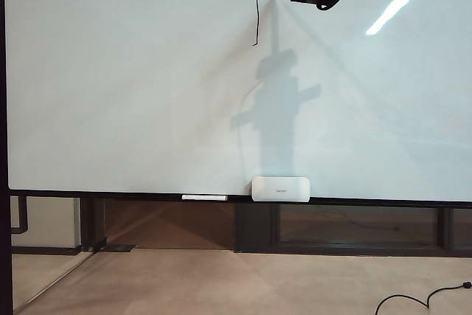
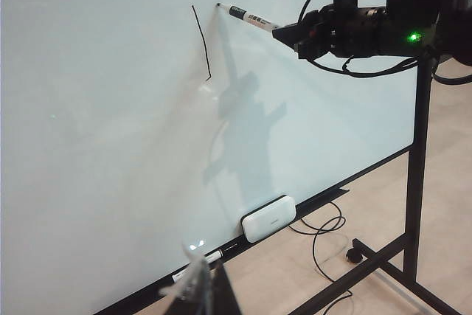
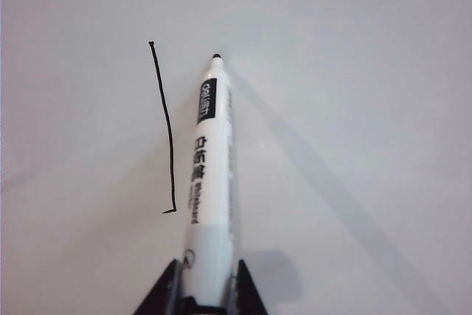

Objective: Reach to the right to find the marker pen, pick it up, and write the number 12 on the whiteboard.

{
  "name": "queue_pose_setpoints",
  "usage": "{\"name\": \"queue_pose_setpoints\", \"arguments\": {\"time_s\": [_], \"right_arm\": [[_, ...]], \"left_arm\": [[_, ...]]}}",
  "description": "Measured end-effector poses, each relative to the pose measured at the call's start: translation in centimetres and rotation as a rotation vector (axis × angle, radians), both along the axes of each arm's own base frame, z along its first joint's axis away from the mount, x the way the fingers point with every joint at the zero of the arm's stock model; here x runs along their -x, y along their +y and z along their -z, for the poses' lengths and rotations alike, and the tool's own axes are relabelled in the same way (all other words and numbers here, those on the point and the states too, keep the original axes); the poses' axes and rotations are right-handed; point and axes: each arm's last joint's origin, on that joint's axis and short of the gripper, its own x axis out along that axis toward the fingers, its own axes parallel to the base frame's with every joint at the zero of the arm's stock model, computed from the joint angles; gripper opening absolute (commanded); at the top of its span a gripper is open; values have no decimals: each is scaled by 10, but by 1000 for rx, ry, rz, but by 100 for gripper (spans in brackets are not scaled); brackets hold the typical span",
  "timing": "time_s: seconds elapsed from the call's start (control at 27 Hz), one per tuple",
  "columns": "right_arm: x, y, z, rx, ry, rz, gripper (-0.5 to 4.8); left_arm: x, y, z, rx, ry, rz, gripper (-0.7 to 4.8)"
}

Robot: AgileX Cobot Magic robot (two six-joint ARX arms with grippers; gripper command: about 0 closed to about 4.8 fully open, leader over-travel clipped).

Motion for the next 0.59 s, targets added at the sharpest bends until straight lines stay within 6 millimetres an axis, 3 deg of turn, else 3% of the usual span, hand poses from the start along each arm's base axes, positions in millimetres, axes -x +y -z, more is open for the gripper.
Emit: {"name": "queue_pose_setpoints", "arguments": {"time_s": [0.59], "right_arm": [[-6, 2, 10, 4, 13, -2, -5]], "left_arm": [[0, 0, 0, 0, 0, 0, -5]]}}
